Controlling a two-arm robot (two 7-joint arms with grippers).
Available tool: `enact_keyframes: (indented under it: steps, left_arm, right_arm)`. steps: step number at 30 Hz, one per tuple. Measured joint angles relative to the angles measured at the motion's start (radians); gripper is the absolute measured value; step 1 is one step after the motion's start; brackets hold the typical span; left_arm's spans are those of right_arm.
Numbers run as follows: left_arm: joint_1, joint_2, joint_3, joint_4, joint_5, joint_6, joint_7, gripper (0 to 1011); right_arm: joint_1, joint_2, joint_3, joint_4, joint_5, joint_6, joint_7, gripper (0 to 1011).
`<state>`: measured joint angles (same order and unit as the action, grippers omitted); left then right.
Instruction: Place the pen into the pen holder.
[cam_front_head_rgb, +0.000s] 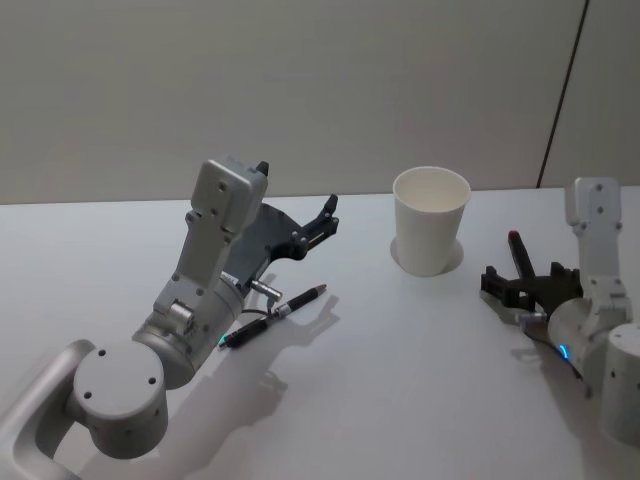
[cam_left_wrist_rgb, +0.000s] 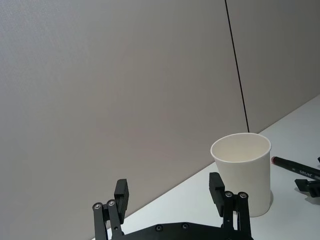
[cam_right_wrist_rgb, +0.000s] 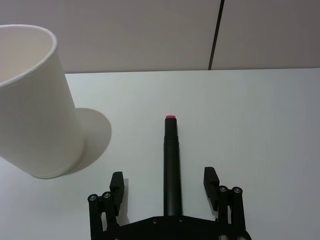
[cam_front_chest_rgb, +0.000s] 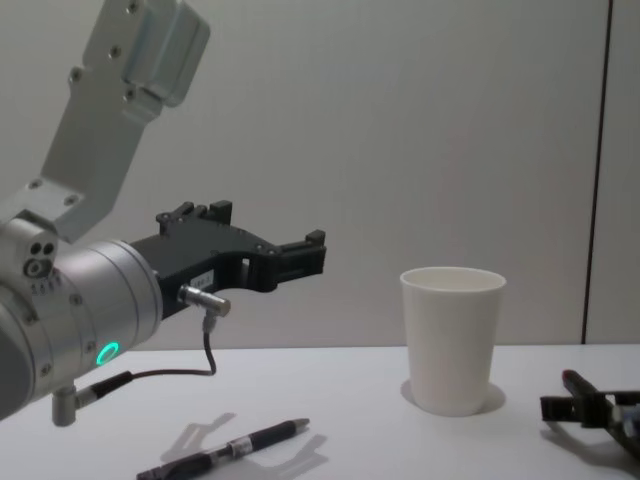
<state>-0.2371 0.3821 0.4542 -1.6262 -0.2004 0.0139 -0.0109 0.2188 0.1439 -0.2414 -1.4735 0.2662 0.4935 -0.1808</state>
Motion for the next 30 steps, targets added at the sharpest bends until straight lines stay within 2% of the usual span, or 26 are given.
enact_keyframes:
  steps: [18, 23, 30]
  left_arm:
    - [0.0, 0.0, 0.0, 0.0, 0.0, 0.0, 0.0, 1001]
    - [0.0, 0.0, 0.0, 0.0, 0.0, 0.0, 0.0, 1001]
    - [0.0, 0.0, 0.0, 0.0, 0.0, 0.0, 0.0, 1001]
  right_arm:
    - [0.011, -0.019, -0.001, 0.033, -0.017, -0.014, -0.024, 1002]
    - [0.011, -0.022, -0.001, 0.036, -0.019, -0.016, -0.026, 917]
    - [0.012, -0.023, -0.001, 0.039, -0.02, -0.016, -0.028, 863]
